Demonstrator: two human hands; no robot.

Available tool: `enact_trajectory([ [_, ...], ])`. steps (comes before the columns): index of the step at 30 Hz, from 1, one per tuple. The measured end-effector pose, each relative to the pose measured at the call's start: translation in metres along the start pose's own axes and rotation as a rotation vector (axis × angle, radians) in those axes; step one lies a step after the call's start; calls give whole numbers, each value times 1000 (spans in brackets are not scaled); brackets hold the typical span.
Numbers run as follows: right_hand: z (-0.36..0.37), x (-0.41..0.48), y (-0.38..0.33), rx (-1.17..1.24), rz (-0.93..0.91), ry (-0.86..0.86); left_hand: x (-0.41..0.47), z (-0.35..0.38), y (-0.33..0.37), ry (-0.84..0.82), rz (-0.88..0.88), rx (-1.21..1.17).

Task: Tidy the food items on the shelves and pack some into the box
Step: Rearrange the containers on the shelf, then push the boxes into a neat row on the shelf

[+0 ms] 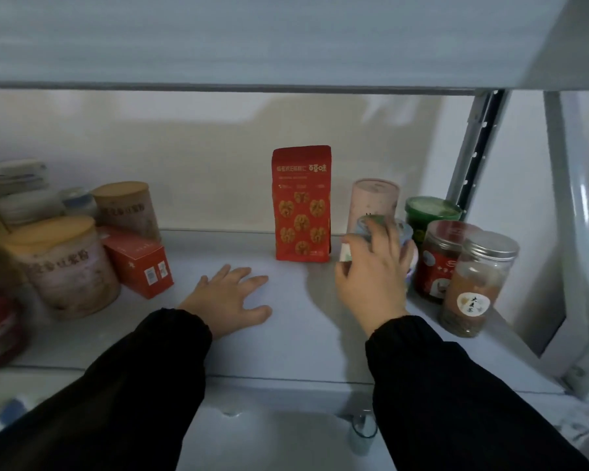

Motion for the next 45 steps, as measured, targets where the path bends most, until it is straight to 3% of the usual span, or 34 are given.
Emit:
enact_trajectory([
  [4, 3, -16, -55, 157, -342, -29, -21, 1, 2, 93, -108, -52],
  [5, 11, -21, -68, 220, -398, -135, -30, 2, 0, 105, -139, -54],
  [9, 67, -52, -99, 229, -430, -874, -77, -1, -21, 115, -273, -42],
  [13, 102, -62, -126, 120, -549, -1056, -125, -4, -56, 136, -450, -26],
  [20, 121, -55, -159, 165, -568, -976, -142, -17, -62, 325, -546, -157],
  [25, 108, -49, -154, 370, -507, -924, -115, -51, -70, 497, -406, -67],
  [28, 104, -45, -149, 464, -450, -905, -86, -69, -73, 448, -404, -44],
  [34, 105, -36, -128, 607, -241, -866, -39, -63, -89, 290, -457, 260],
  [40, 102, -24, -113, 612, -162, -777, -55, -80, -79, 601, -311, 153],
  [45, 97, -18, -99, 620, -89, -697, -76, -78, -92, 733, -134, -296],
])
Point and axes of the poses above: each hand's wrist, its own x-axis towards the middle knuckle, its own z-axis out of the palm, y = z × x, the point moved 8 cm from there along x, towards the middle knuckle, and after that the axes turned 1 degree about -y, right-handed, at the moved point
